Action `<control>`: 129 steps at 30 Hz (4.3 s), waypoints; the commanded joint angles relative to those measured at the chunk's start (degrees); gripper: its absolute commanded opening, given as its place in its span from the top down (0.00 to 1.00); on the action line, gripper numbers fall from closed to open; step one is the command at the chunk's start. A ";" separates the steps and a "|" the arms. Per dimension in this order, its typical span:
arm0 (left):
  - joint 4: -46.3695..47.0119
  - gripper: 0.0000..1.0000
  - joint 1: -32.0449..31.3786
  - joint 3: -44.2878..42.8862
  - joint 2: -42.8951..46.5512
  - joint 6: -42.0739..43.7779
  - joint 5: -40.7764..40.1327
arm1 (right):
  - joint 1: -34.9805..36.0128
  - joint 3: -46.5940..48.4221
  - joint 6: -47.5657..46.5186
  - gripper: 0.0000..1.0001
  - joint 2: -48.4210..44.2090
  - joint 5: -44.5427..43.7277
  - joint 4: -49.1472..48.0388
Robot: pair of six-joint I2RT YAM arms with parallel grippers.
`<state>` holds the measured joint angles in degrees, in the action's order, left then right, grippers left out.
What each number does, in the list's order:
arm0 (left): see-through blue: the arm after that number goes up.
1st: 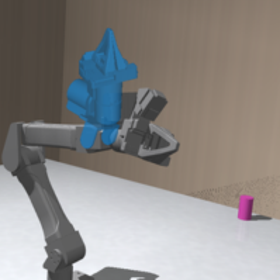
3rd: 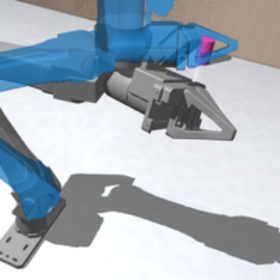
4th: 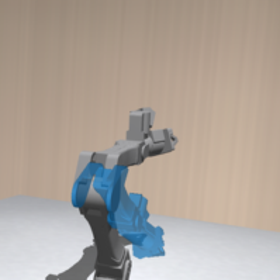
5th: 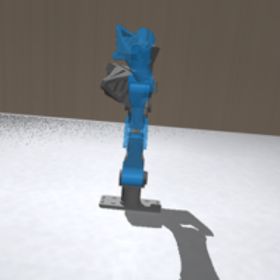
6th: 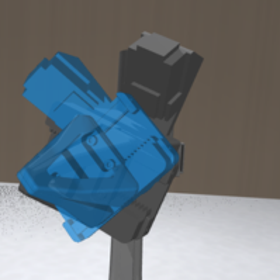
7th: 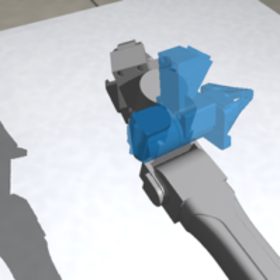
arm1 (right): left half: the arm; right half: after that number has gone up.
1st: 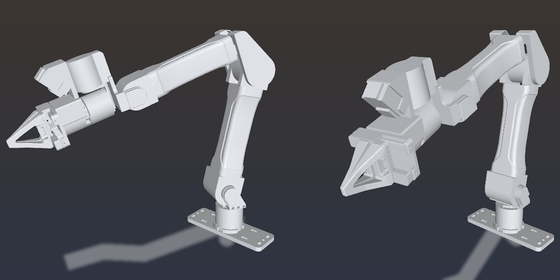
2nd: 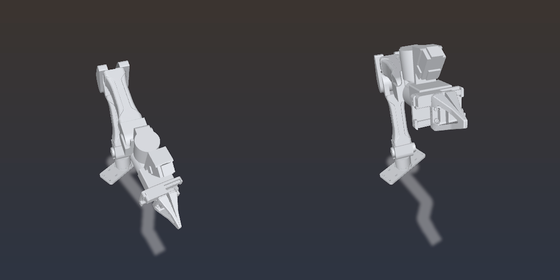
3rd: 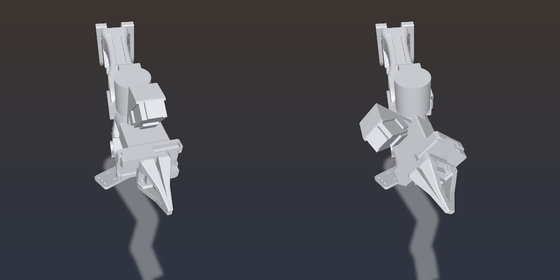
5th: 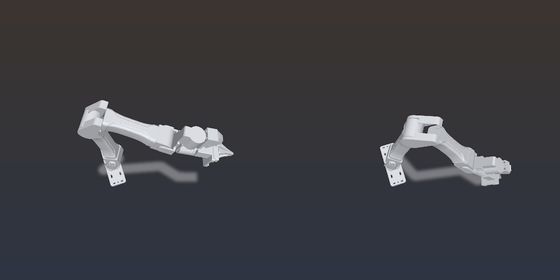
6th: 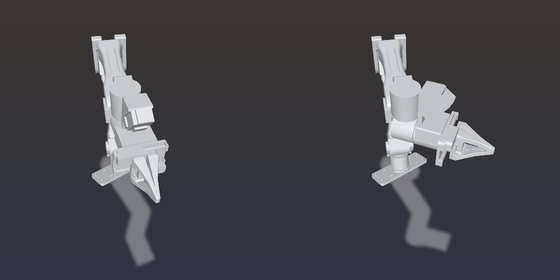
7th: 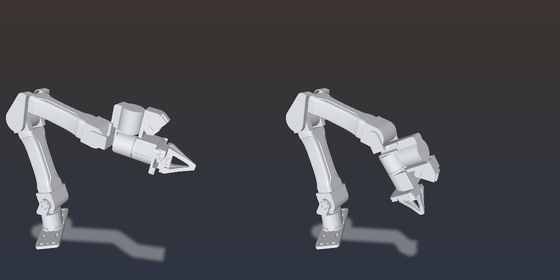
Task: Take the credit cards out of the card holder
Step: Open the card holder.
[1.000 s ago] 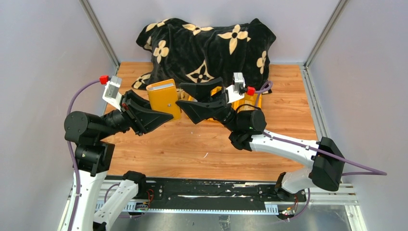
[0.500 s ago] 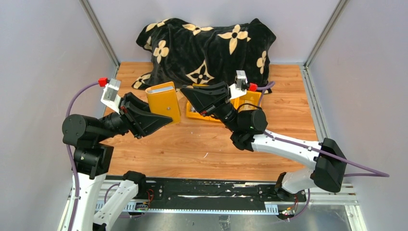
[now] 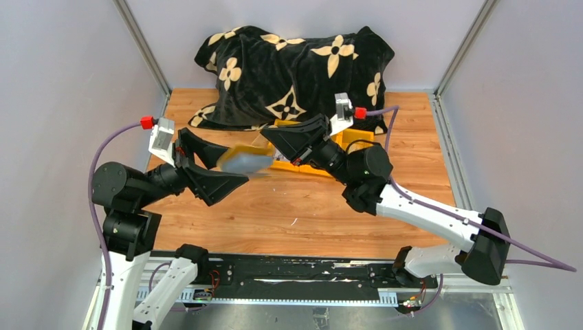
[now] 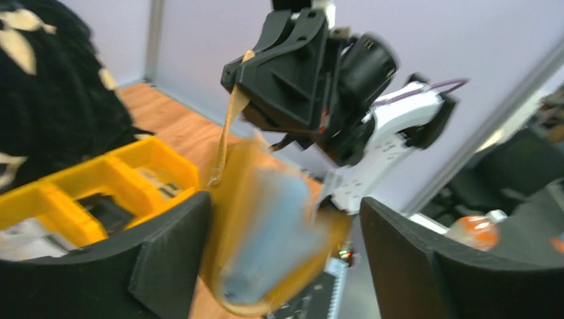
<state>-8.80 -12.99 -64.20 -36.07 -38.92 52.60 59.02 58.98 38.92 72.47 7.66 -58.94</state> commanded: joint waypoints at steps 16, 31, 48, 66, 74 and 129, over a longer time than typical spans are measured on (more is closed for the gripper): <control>-23.99 0.04 -0.33 4.34 4.96 38.25 2.49 | -2.76 27.22 -23.22 1.00 1.48 26.71 64.83; -28.29 0.07 -0.37 4.49 5.95 47.45 4.65 | -2.73 30.77 -22.74 1.00 4.53 38.47 65.50; -28.84 0.00 -0.37 3.56 0.07 53.46 7.15 | -6.20 31.04 -19.12 1.00 5.76 41.95 63.12; -23.46 0.08 -0.37 5.41 -1.61 50.94 8.69 | -8.93 30.85 -12.10 1.00 8.06 41.88 57.71; -22.71 0.10 -0.36 4.99 -1.88 49.03 8.28 | -8.93 28.71 -8.24 1.00 7.08 42.59 53.35; -18.60 0.87 -0.37 -0.58 -6.05 26.90 16.09 | -10.44 16.46 -6.83 1.00 4.91 46.99 44.77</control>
<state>-30.61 -12.99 -63.77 -42.30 -7.38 69.80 48.75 72.51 25.63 75.75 57.95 -14.81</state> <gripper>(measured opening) 0.030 0.041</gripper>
